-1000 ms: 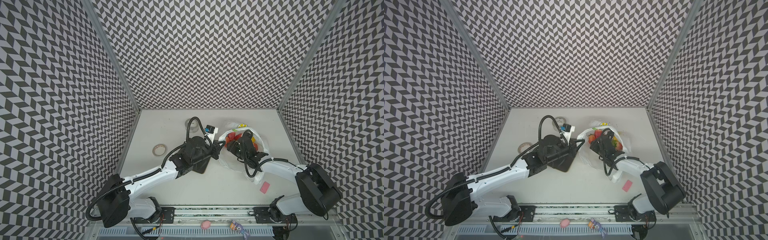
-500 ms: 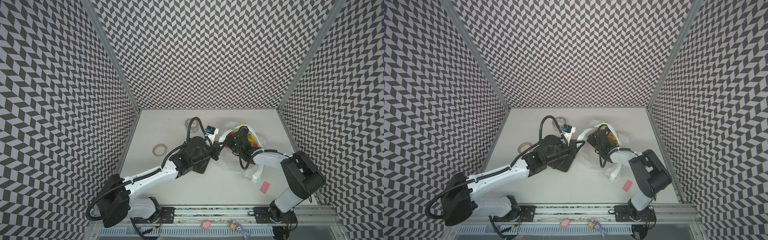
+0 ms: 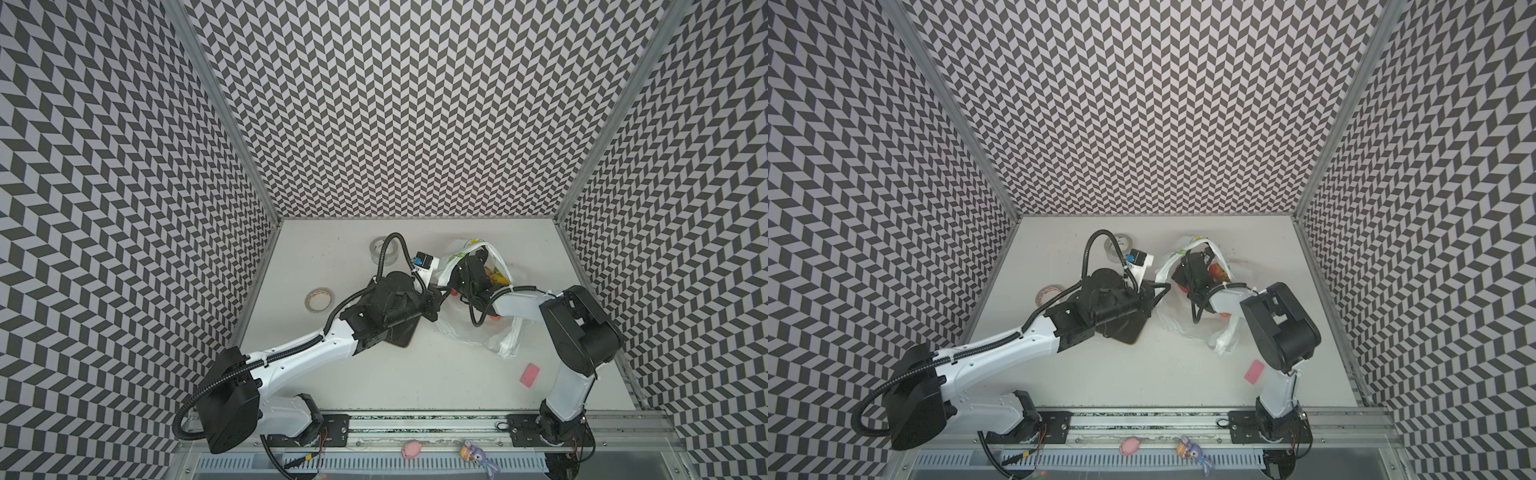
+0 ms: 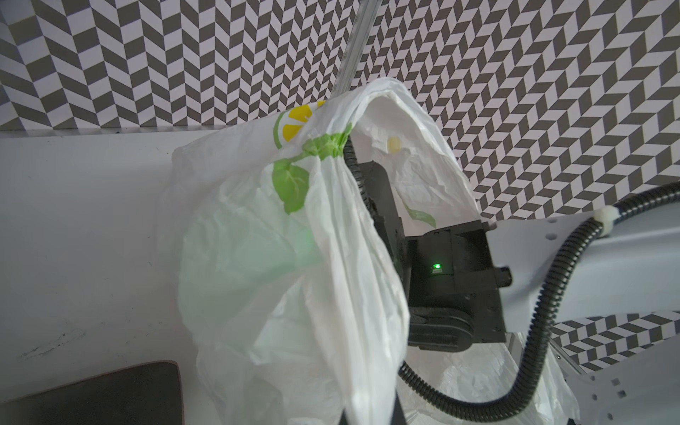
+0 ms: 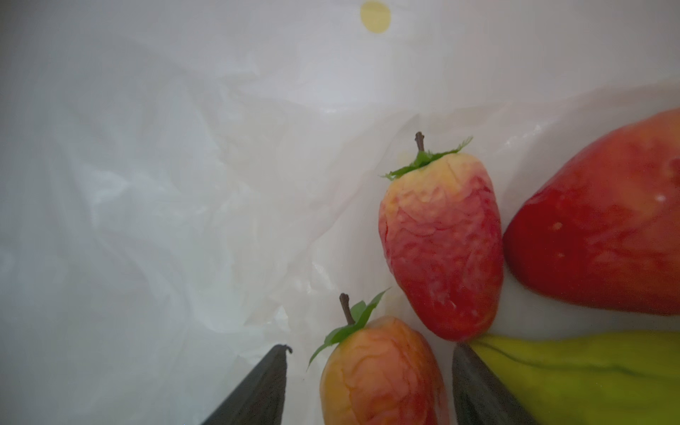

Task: Take the fake fruits out of the plastic bag
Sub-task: 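Close the right gripper on the orange-red strawberry inside the bag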

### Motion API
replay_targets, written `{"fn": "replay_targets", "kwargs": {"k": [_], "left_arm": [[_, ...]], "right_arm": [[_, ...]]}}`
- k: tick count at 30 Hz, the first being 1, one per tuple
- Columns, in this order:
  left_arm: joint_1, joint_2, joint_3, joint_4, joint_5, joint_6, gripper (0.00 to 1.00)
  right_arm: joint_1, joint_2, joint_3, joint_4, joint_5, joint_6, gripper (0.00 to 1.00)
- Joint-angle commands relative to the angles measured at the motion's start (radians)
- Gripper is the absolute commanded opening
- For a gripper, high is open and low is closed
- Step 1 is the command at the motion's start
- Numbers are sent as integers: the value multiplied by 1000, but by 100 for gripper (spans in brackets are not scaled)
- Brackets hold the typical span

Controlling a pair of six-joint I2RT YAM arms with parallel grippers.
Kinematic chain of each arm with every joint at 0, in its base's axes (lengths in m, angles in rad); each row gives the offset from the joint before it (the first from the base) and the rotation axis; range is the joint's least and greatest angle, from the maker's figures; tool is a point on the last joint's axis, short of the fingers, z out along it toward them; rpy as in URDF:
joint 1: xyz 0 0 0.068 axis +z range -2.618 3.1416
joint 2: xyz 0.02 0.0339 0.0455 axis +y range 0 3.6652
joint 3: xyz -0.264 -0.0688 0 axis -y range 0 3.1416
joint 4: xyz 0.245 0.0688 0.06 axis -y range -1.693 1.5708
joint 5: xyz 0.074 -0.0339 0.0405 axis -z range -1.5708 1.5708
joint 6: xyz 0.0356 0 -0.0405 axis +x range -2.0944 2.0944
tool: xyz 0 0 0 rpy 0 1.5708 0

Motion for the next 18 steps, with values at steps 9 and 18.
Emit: {"fn": "replay_targets", "kwargs": {"k": [9, 18], "left_arm": [[-7, 14, 54, -29, -19, 6, 0], [-1, 5, 49, -27, -48, 1, 0]], "right_arm": [[9, 92, 64, -77, 16, -38, 65], [20, 56, 43, -83, -4, -62, 50]]}}
